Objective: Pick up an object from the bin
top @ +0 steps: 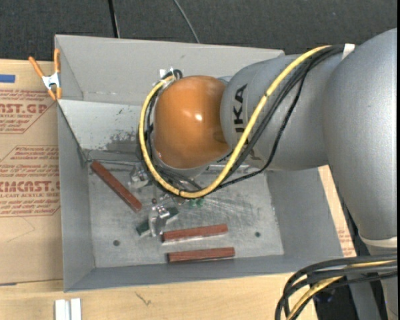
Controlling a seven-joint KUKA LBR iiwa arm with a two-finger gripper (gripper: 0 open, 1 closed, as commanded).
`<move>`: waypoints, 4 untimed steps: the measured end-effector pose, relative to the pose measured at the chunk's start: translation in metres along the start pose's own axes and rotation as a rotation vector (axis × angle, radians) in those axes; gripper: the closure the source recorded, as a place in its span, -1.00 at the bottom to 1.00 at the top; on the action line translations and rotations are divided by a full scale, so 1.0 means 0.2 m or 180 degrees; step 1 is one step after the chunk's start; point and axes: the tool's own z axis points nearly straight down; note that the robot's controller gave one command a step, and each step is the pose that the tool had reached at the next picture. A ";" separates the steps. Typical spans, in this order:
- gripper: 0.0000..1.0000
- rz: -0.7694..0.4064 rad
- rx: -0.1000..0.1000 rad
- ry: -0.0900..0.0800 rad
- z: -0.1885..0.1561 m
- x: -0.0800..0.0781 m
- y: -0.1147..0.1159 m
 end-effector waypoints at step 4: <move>1.00 0.0701 0.0002 -0.0013 -0.39 0.08 -0.20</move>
Offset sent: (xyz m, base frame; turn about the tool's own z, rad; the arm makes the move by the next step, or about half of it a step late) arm -0.0082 -0.0441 -0.0848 0.2337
